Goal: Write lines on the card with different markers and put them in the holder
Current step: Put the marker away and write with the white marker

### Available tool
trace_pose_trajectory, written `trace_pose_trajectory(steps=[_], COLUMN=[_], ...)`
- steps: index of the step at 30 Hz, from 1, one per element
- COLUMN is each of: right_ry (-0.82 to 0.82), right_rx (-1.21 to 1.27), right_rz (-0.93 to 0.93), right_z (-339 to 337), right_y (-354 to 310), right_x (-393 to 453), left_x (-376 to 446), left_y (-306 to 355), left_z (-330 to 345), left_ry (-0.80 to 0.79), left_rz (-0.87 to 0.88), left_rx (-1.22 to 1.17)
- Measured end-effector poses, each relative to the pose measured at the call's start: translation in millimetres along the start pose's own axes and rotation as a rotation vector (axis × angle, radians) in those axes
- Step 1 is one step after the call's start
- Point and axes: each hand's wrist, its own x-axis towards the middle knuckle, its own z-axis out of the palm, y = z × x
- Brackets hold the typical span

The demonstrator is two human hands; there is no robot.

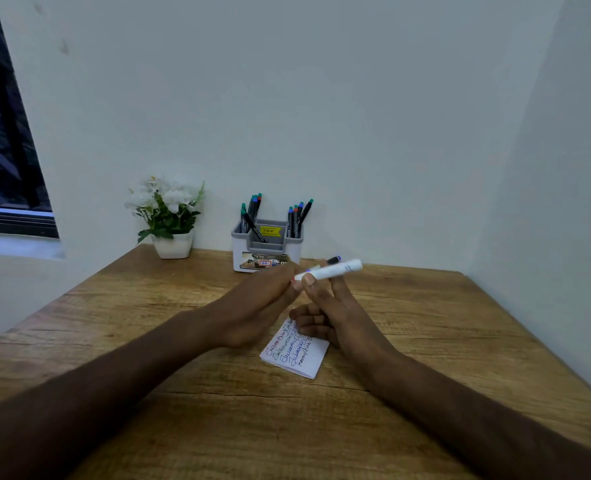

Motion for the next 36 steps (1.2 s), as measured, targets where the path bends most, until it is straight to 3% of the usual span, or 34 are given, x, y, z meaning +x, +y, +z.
trace_pose_trajectory(steps=[3, 9, 16, 19, 23, 27, 36], right_ry=[0.014, 0.008, 0.060, 0.166, 0.232, 0.286, 0.006], right_rx=[-0.056, -0.068, -0.022, 0.046, 0.161, 0.236, -0.044], right_rz=[-0.072, -0.045, -0.004, 0.065, 0.125, 0.043, -0.049], right_z=[2.9, 0.0, -0.4, -0.8, -1.9, -9.8, -26.4], right_y=[0.0, -1.5, 1.3, -3.8, -8.3, -10.2, -42.1], right_x=[3.4, -0.3, 0.4, -2.0, -3.7, -4.2, -33.2], left_x=[-1.9, -1.0, -3.5, -6.5, -16.0, -16.2, -17.5], left_y=[4.4, 6.5, 1.5, -14.3, -20.0, -21.6, -31.9], left_z=[1.4, 4.2, -1.8, -19.0, -27.2, -19.5, -21.6], left_ry=[-0.076, -0.014, -0.014, -0.101, -0.258, -0.380, -0.376], left_rz=[0.039, 0.153, -0.004, -0.103, -0.083, -0.067, -0.056], left_rx=[0.172, 0.286, 0.243, 0.205, 0.194, 0.167, 0.083])
